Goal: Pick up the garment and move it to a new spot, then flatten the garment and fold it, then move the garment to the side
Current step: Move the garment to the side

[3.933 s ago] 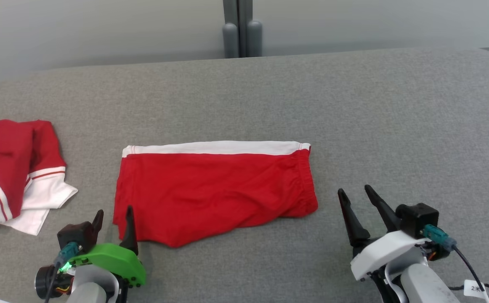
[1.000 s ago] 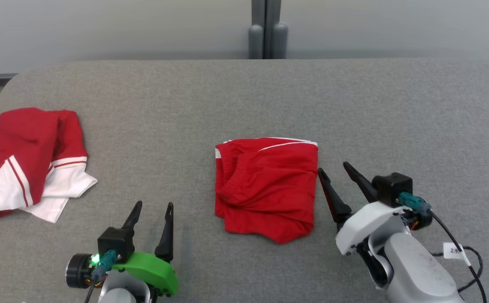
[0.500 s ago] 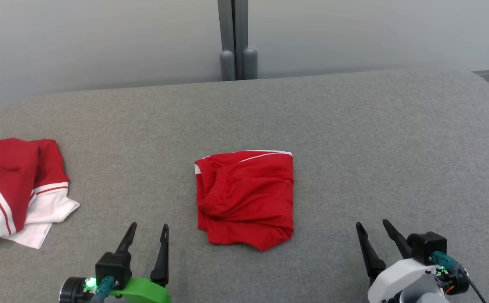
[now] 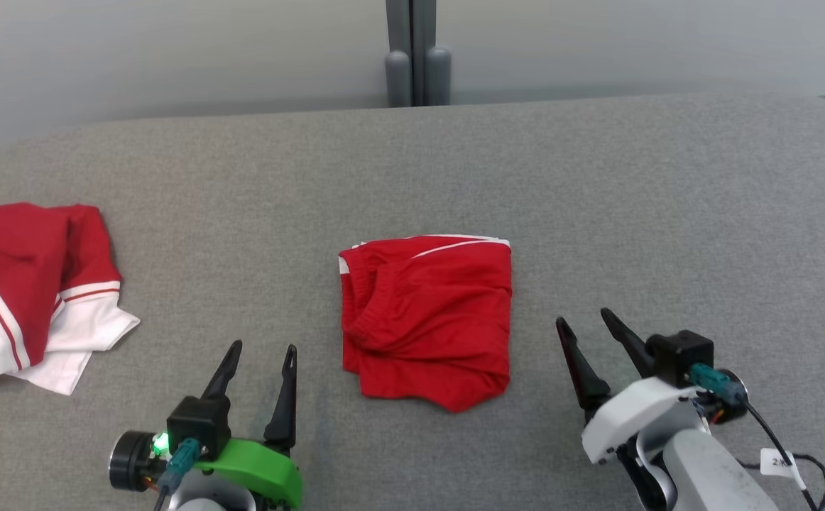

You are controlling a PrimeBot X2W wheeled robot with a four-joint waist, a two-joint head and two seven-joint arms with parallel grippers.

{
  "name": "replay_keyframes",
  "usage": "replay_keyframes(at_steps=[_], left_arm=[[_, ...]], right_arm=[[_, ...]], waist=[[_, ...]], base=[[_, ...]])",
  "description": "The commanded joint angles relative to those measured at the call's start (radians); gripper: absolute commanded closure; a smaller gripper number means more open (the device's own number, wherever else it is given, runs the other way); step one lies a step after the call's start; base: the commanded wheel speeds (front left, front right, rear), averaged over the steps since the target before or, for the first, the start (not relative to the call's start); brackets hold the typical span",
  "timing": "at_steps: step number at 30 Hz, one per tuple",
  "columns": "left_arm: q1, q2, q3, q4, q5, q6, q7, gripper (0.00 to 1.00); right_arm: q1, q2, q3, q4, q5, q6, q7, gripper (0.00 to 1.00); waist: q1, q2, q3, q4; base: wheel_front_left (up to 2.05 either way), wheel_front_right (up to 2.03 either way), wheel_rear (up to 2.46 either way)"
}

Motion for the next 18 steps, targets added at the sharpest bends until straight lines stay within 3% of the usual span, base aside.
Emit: replay_keyframes(at_steps=[1,6,12,13,14,16,18], left_arm=[[-0.025,0.003,-0.005,-0.009,-0.009,0.0,-0.001,0.0],[-0.072,0.003,-0.043,-0.019,-0.024,-0.002,-0.001,0.0],[-0.112,0.003,-0.078,-0.011,-0.036,-0.002,-0.001,0.0],[-0.114,0.003,-0.081,-0.01,-0.036,-0.002,-0.001,0.0],[-0.114,0.003,-0.082,-0.01,-0.037,-0.002,0.0,0.0],[-0.115,0.003,-0.081,-0.01,-0.039,-0.002,-0.001,0.0],[-0.111,0.009,-0.081,-0.014,-0.04,-0.002,0.0,0.0]], right_arm=[[-0.04,-0.004,0.016,0.014,0.001,-0.001,-0.005,0.0],[-0.176,-0.004,0.062,0.097,-0.027,-0.001,-0.005,0.0],[-0.287,-0.004,0.106,0.285,-0.019,-0.001,-0.005,0.0],[-0.3,-0.005,0.115,0.316,-0.016,-0.001,-0.005,0.17],[-0.308,-0.005,0.123,0.338,-0.01,-0.001,-0.005,0.52],[-0.32,-0.005,0.133,0.379,-0.002,-0.001,-0.001,1.0],[-0.322,-0.004,0.124,0.391,0.003,-0.001,0.001,1.0]], waist=[[0.0,-0.0001,0.055,0.035],[0.0,-0.0001,0.122,0.082],[0.0,-0.0001,0.163,0.133],[0.0,-0.0001,0.166,0.137],[0.0,-0.0001,0.168,0.139],[0.0,-0.0001,0.171,0.14],[0.0,-0.0001,0.169,0.127]], base=[[0.0,0.0,0.0],[0.0,0.0,0.0],[0.0,0.0,0.0],[0.0,0.0,0.0],[0.0,0.0,0.0],[0.0,0.0,0.0],[0.0,0.0,0.0]])
